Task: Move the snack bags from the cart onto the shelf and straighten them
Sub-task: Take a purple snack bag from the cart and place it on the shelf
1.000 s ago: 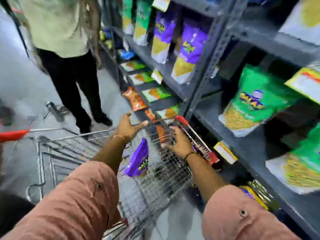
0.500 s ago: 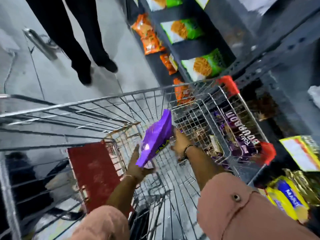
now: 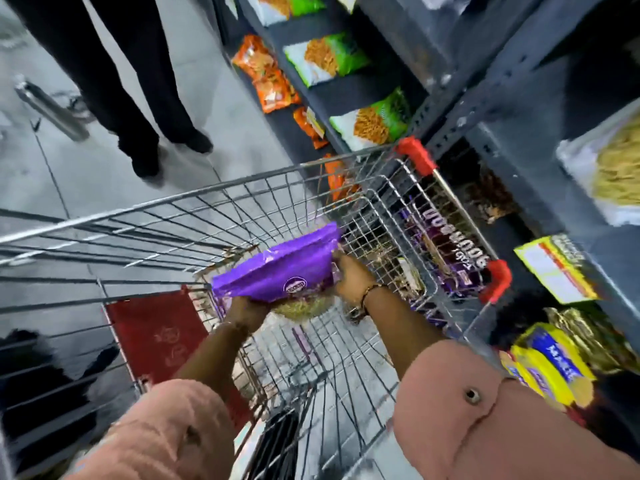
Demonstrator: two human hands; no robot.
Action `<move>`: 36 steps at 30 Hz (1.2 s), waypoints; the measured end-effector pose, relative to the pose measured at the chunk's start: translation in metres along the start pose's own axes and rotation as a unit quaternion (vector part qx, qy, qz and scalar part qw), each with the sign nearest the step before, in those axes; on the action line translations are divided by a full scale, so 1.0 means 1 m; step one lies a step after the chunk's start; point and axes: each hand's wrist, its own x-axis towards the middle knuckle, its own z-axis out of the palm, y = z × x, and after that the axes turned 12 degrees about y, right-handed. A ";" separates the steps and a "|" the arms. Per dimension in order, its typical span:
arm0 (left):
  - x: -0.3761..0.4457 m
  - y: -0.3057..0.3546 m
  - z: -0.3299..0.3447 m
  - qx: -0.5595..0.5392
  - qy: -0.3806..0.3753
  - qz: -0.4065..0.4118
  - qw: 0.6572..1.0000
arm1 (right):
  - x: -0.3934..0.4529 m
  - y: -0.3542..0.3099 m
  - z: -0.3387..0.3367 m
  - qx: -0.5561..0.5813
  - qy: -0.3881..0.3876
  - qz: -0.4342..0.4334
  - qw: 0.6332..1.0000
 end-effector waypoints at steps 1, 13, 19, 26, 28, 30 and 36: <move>-0.003 0.012 -0.004 -0.018 -0.011 0.014 1.000 | -0.007 -0.005 -0.013 0.022 -0.006 0.001 1.000; -0.130 0.233 -0.051 -0.026 -0.177 0.232 0.956 | -0.150 -0.087 -0.191 0.121 0.032 -0.105 0.987; -0.219 0.337 -0.055 -0.059 -0.209 0.331 0.919 | -0.241 -0.122 -0.284 0.189 0.226 -0.182 0.938; -0.343 0.448 -0.039 -0.179 -0.202 0.466 0.843 | -0.368 -0.176 -0.412 0.214 0.381 -0.281 0.855; -0.373 0.479 -0.029 -0.217 -0.220 0.485 0.818 | -0.398 -0.190 -0.444 0.209 0.426 -0.306 0.826; -0.399 0.512 -0.019 -0.243 -0.233 0.505 0.795 | -0.422 -0.202 -0.472 0.225 0.459 -0.325 0.795; -0.434 0.592 0.039 -0.214 -0.329 0.568 0.724 | -0.447 -0.204 -0.537 0.225 0.583 -0.326 0.709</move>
